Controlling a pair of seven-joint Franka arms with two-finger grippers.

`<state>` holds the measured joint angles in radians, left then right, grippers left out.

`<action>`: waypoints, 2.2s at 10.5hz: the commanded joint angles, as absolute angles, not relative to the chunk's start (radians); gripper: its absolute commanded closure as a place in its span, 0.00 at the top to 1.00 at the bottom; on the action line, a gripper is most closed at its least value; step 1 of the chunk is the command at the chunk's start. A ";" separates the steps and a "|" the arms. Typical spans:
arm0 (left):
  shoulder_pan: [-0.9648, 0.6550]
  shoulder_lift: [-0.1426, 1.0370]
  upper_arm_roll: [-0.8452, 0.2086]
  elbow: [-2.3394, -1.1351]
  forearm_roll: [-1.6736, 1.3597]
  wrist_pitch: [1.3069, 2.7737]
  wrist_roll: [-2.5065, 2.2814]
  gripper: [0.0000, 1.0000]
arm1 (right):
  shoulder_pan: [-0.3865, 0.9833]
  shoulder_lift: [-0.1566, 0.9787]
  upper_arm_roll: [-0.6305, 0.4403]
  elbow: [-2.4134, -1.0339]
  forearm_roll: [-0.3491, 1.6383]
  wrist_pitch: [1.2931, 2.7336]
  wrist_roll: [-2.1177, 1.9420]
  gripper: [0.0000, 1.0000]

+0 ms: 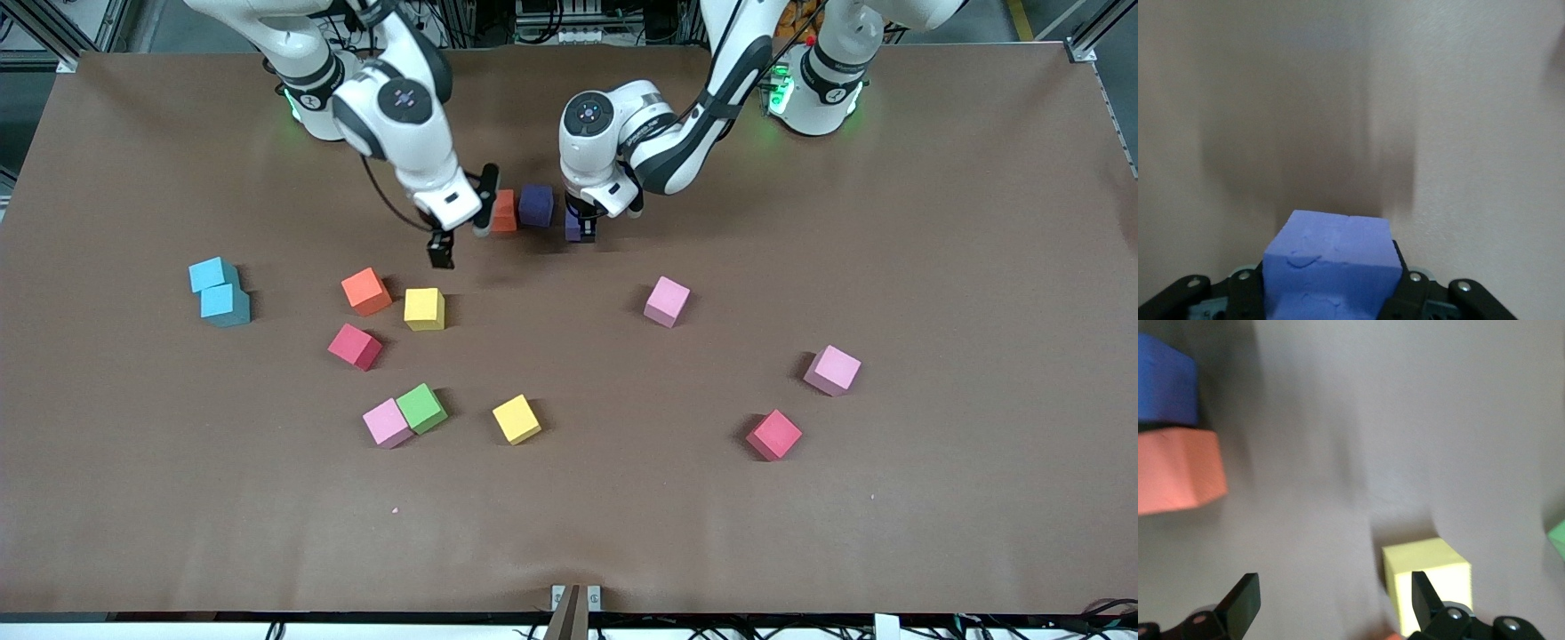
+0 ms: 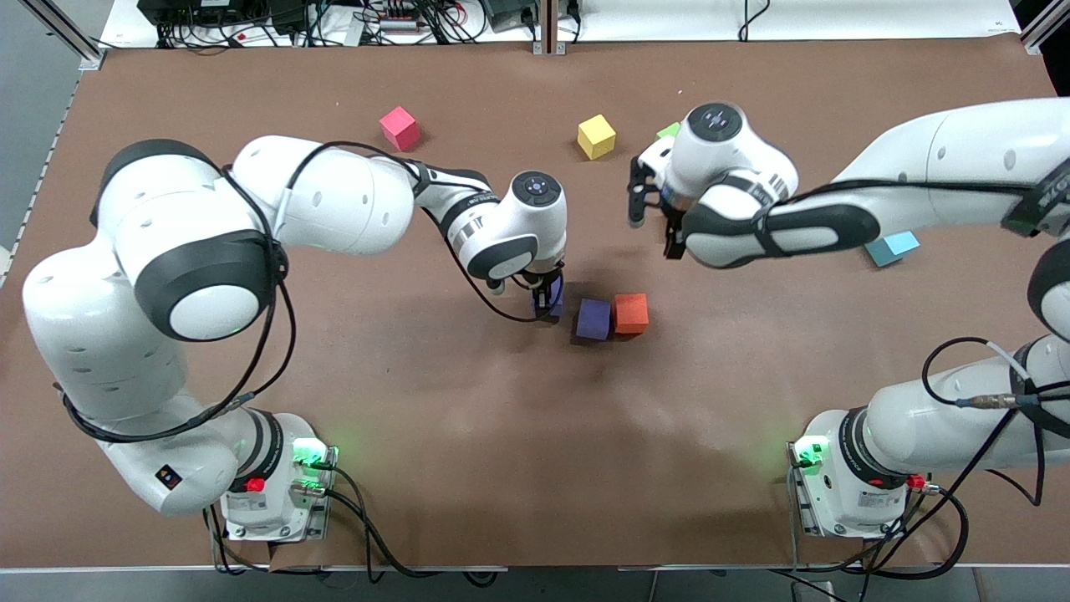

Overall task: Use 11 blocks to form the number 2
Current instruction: 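Grasp the yellow block with the right gripper while the left gripper reaches pink, then grasp the pink block with the left gripper while the right gripper carries yellow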

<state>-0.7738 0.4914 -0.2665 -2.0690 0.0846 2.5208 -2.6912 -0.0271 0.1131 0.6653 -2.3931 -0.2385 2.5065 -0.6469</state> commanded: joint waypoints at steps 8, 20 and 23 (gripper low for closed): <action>-0.848 0.573 -0.262 -1.988 0.100 2.537 -2.802 0.00 | -0.117 0.391 0.555 -2.252 -0.321 2.611 -0.805 1.00; -0.831 0.453 -0.261 -1.942 0.141 2.289 -2.719 1.00 | -0.067 0.453 0.469 -2.256 -0.353 2.678 -0.792 0.45; -0.744 0.361 -0.259 -1.953 0.141 2.204 -2.535 1.00 | -0.054 0.408 0.479 -2.243 -0.339 2.648 -0.738 0.09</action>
<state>-0.7998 0.4105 -0.2559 -1.9210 0.1191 2.2253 -2.6187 -0.0762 0.4446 0.4788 -2.2525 -0.3332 2.6753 -0.7877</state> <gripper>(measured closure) 0.000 0.366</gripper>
